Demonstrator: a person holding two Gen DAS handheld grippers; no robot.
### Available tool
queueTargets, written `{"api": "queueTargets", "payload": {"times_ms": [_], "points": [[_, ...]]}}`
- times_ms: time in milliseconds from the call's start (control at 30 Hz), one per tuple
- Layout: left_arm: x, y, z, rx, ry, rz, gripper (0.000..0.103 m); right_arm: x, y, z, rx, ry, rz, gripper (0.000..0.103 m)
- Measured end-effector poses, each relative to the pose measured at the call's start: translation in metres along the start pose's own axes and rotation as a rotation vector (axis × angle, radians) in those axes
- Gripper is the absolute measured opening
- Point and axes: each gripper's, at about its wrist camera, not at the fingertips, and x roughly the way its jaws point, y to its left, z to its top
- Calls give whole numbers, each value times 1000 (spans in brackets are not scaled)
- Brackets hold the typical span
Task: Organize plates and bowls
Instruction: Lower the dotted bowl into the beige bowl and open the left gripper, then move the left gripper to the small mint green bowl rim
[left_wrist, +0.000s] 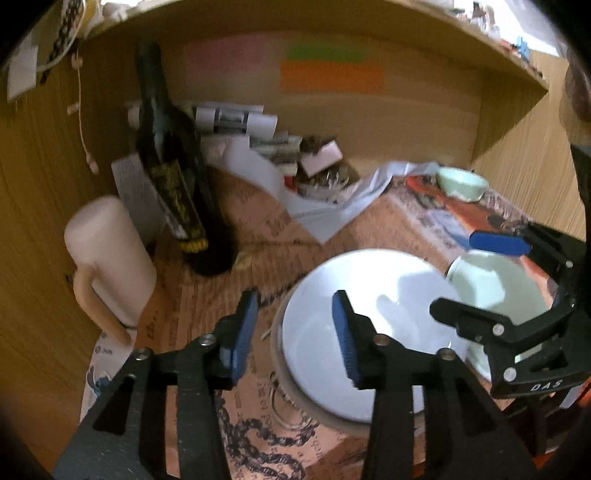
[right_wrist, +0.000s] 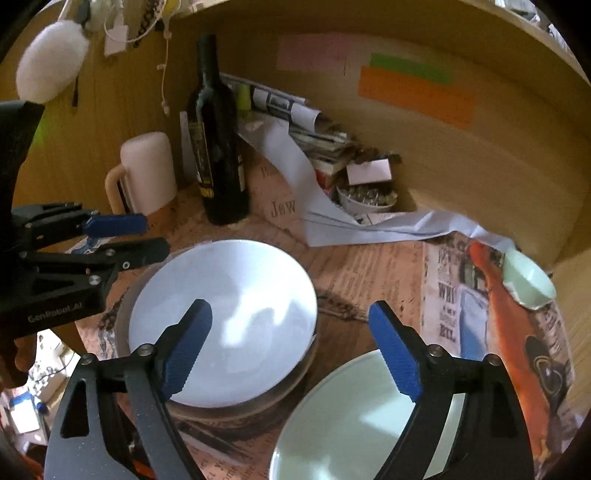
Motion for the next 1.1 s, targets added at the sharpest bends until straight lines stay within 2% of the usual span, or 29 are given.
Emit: {"api": "queueTargets", "payload": {"times_ms": [167, 367, 500, 600, 767, 867, 967, 1100], "points": [[-6, -12, 21, -7, -64, -15, 68, -11, -25, 0, 53, -28, -30, 85], [1, -38, 51, -15, -107, -65, 89, -25, -82, 4, 147, -48, -109, 85], [19, -63, 76, -7, -87, -105, 91, -31, -134, 7, 238, -65, -189, 85], [36, -83, 92, 9, -62, -126, 91, -33, -173, 6, 295, -76, -284, 85], [69, -110, 113, 23, -6, -165, 91, -29, -238, -3, 440, -47, -355, 85], [89, -124, 126, 37, 11, -175, 91, -19, -269, -7, 486, -25, -436, 85], [110, -130, 140, 52, 21, -166, 91, -8, -291, -8, 531, 1, -463, 84], [139, -132, 152, 30, 62, -171, 91, 10, -318, -8, 581, 44, -449, 71]]}}
